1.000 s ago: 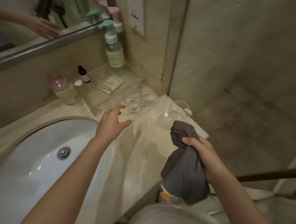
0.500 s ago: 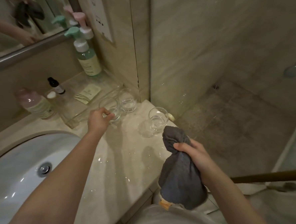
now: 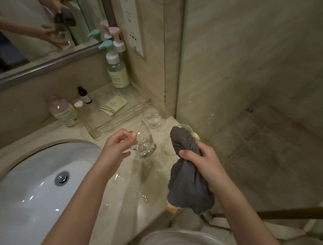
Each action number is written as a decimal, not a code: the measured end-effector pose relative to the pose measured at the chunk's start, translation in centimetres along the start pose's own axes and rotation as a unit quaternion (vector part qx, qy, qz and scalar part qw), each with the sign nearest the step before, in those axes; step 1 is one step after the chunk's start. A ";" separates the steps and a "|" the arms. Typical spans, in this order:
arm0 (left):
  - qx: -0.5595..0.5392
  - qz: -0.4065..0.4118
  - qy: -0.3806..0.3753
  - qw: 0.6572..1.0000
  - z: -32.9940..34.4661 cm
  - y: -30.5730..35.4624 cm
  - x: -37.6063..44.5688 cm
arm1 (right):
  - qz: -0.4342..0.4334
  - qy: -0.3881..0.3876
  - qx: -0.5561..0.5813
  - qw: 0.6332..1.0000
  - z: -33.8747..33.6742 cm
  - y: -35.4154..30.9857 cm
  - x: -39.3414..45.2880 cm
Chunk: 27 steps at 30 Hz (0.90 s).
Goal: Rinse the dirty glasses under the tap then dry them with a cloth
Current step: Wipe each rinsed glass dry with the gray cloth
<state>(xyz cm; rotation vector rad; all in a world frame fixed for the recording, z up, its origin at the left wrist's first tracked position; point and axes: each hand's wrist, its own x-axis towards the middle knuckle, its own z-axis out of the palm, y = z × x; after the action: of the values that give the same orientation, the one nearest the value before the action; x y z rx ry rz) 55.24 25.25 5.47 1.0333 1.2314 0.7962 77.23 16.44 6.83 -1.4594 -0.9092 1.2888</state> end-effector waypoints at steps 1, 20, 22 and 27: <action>-0.017 0.009 -0.028 0.999 0.2 1.0 -1.0 | -0.027 -0.002 -0.029 0.999 0.3 -0.4 0.2; -0.180 0.195 0.031 0.964 8.6 10.0 -8.0 | -0.260 0.048 0.135 0.955 3.8 -8.3 -2.9; -0.129 0.203 0.058 0.969 8.7 10.5 -8.4 | -0.274 0.057 0.137 0.950 3.8 -8.5 -3.5; -0.011 0.274 0.155 0.949 9.0 10.8 -9.9 | -0.297 0.081 0.119 0.944 4.2 -8.6 -4.2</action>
<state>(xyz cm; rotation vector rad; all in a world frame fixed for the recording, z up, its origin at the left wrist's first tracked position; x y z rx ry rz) 62.82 18.28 19.23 1.2864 1.2009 1.4442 72.90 15.53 16.29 -0.9766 -0.9489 0.7823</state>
